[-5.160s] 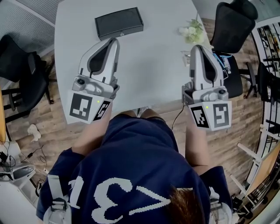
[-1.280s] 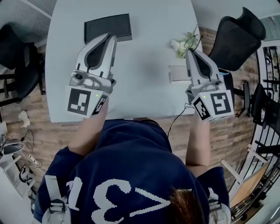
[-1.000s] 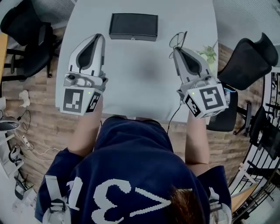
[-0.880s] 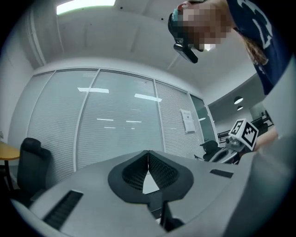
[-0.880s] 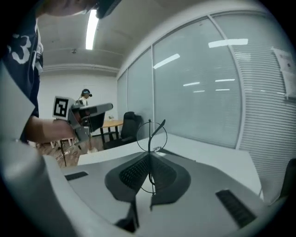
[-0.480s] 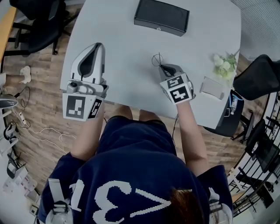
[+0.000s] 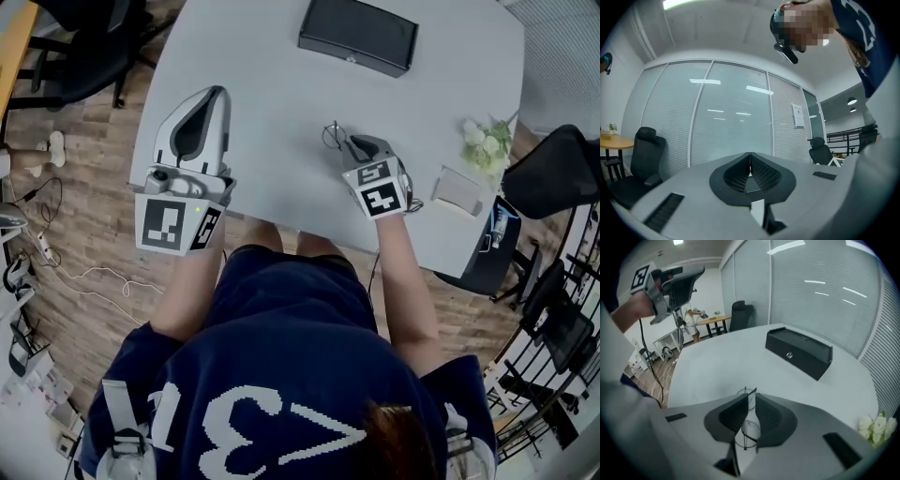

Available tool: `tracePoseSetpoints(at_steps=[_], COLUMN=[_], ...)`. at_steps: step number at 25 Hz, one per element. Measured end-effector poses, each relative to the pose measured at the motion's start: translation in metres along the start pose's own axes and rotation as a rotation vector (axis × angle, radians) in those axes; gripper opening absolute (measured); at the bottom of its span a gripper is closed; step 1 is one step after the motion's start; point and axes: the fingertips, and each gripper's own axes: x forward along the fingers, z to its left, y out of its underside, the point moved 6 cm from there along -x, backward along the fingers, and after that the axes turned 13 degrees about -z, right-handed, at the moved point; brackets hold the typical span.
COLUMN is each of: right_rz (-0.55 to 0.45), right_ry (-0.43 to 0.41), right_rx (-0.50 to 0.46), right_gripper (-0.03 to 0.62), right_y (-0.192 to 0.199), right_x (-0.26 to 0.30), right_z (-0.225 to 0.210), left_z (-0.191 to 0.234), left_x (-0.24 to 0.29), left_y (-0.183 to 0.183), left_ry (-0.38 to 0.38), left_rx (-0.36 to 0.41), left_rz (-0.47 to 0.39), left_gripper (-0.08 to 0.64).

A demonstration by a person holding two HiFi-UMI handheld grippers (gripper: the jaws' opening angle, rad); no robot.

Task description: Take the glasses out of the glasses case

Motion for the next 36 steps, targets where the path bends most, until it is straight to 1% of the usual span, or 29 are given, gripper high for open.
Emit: tracePoseSetpoints(at_steps=[2, 6, 9, 11, 14, 17, 22, 36], right_rz=[-0.12, -0.421, -0.635, -0.75, -0.865, -0.938, -0.992, -1.021], right_ry=[0.052, 0.192, 0.269, 0.302, 0.33, 0.341, 0.359, 0.385], right_rx=[0.027, 0.058, 0.101, 0.125, 0.142, 0.158, 0.188, 0.183], right_gripper=[0.049, 0.031, 0.029, 0.026, 0.026, 0.026, 0.026, 0.026], right_y=[-0.028, -0.094, -0.137, -0.157, -0.176, -0.185, -0.191, -0.194], right_x=[-0.019, -0.077, -0.123, -0.15, -0.182, -0.201, -0.217, -0.231], right_z=[-0.015, -0.051, -0.064, -0.067, -0.069, -0.069, -0.068, -0.056], left_z=[0.001, -0.001, -0.001, -0.001, -0.005, -0.009, -0.01, -0.014], left_x=[0.007, 0.024, 0.034, 0.041, 0.048, 0.051, 0.052, 0.047], left_y=[-0.009, -0.03, -0.048, -0.059, -0.073, -0.08, -0.085, -0.088], left_ry=[0.007, 0.025, 0.042, 0.054, 0.074, 0.086, 0.09, 0.092], left_rx=[0.006, 0.02, 0.029, 0.033, 0.037, 0.042, 0.038, 0.022], left_rz=[-0.024, -0.087, -0.13, -0.151, -0.176, -0.191, -0.196, -0.209], left_gripper=[0.017, 0.017, 0.017, 0.017, 0.017, 0.017, 0.017, 0.017])
